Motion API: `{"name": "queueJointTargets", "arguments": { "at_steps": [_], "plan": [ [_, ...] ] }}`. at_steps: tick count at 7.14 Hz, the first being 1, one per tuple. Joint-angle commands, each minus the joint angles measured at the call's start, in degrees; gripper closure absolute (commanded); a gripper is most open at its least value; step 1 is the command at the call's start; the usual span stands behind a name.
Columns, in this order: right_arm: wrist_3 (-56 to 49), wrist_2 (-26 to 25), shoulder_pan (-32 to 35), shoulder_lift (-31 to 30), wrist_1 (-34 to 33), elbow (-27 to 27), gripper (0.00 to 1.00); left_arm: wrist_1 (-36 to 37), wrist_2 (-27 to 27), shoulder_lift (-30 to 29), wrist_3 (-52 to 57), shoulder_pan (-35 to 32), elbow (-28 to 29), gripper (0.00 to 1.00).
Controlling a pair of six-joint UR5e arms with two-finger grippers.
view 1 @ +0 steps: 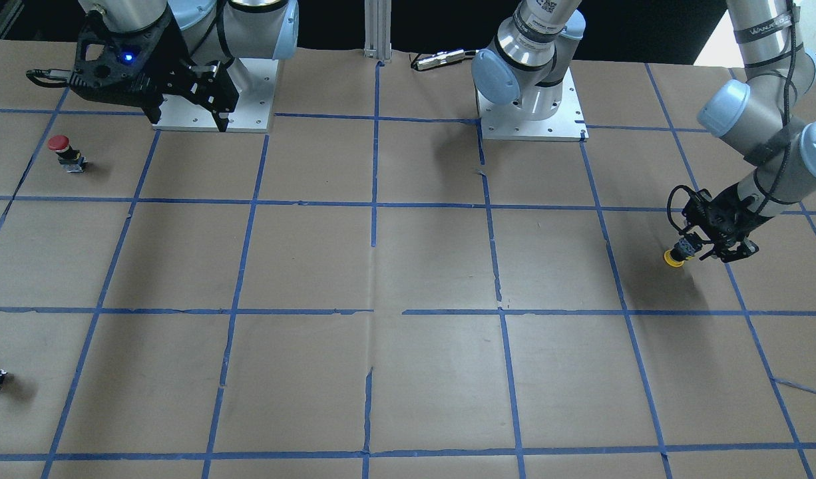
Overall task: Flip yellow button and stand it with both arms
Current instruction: 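Lift the yellow button with the left gripper and carry it toward the table center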
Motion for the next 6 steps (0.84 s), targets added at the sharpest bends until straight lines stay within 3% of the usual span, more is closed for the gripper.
{"name": "queueJointTargets", "arguments": {
  "at_steps": [1,3,5,6],
  "plan": [
    [-0.1,-0.1,0.0,0.1,-1.4,0.0,0.00,-0.4,-0.4,0.5,0.0,0.0,0.2,0.82],
    [0.1,0.3,0.0,0.1,-3.5,0.0,0.00,-3.7,-4.4,3.3,0.0,-0.1,0.8,0.86],
    [0.2,0.0,0.0,0.1,-3.2,0.1,0.00,-19.5,-11.4,11.7,-0.7,-1.9,0.7,0.87],
    [0.0,0.6,0.0,0.1,-3.3,0.1,0.00,-27.5,-18.5,14.2,0.0,-2.4,0.8,0.87]
  ]
}}
